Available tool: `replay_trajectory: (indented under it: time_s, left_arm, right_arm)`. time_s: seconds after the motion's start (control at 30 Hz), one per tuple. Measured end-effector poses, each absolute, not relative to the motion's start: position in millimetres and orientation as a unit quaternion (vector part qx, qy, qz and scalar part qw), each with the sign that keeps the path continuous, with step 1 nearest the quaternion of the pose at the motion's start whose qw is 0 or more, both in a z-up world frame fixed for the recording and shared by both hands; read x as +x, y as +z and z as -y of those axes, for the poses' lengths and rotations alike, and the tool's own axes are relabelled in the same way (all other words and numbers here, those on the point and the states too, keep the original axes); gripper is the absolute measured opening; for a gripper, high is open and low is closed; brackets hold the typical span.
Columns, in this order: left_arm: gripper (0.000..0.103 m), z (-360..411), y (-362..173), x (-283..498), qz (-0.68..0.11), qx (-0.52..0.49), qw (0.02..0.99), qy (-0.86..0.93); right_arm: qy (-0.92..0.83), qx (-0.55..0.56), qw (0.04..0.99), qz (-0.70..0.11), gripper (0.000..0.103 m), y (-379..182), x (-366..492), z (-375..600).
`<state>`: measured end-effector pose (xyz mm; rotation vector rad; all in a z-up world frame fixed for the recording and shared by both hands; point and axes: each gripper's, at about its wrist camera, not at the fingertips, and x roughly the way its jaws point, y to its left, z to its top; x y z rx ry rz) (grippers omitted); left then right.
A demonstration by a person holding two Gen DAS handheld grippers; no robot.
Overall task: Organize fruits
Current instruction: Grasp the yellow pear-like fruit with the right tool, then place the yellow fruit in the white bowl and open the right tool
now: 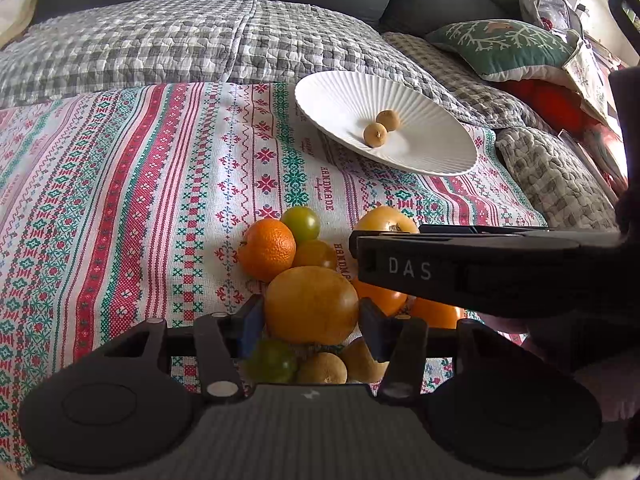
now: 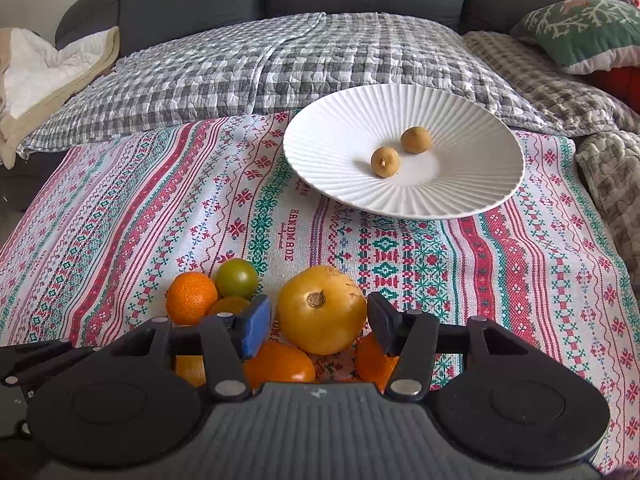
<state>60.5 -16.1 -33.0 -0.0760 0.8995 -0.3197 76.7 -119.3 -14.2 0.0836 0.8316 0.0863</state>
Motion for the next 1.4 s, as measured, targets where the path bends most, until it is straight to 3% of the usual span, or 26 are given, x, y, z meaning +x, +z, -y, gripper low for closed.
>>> replay_trajectory:
  time_s: [0.33,1.4]
  left_arm:
    - [0.041,15.4,-31.3,61.6,-0.434,-0.034,0.887,-0.154]
    - [0.04,19.1,7.6,52.0,-0.394,-0.102,0.895,-0.185]
  right_arm:
    - [0.041,0.049,0.912,-0.405,0.046,-11.8,77.1,120.7]
    - [-0.001,0.255,0.878,-0.405,0.046,19.8,46.8,217.0]
